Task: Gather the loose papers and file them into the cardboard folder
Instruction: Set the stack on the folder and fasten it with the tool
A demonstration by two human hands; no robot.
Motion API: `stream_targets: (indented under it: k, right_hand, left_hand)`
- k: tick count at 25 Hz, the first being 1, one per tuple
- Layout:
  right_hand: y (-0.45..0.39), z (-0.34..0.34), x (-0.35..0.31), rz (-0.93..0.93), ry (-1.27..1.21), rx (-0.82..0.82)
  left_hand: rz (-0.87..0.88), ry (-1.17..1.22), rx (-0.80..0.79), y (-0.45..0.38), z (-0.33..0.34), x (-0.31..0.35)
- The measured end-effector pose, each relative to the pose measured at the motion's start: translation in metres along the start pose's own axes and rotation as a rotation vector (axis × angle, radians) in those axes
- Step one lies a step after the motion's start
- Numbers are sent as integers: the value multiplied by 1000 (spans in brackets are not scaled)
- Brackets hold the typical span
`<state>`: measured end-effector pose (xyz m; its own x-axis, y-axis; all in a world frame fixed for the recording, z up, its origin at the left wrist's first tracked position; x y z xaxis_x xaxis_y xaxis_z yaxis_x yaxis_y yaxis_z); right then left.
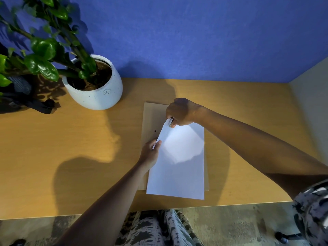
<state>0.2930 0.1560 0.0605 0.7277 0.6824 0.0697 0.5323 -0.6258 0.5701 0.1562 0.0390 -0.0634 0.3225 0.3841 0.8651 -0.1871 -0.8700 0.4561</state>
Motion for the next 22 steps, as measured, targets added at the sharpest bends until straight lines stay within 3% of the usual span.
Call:
stream_targets:
  k: [6,10,14,19,22]
  right_hand:
    - [0,7,4,6,-1,49]
    - [6,13,11,33,-177,62]
    - [27,27,36,154,-663,290]
    - [61,84,57,346,-1502,580]
    - [81,135,61,590,-1801,741]
  left_hand:
    - [-28,-18,4,-2,0,-3]
    - [-49,-15,-3,-4,0,-4]
    - [-114,-17,17,-7,-2,-3]
    - [-162,-50,36,-12,-4,-2]
    - [-177,-45,26,-15,-3,-2]
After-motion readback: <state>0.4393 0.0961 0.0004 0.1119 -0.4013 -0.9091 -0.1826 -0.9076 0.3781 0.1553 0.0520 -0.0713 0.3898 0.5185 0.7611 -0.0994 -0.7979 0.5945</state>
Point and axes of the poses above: each hand's wrist, its own y-axis away from the middle knuckle, its own z-axis out of the palm, x = y × z, the point moved 4 cm from there along -y, towards the middle knuckle, and after that the axes turned 5 degrees about -x, right-handed, at the moved point
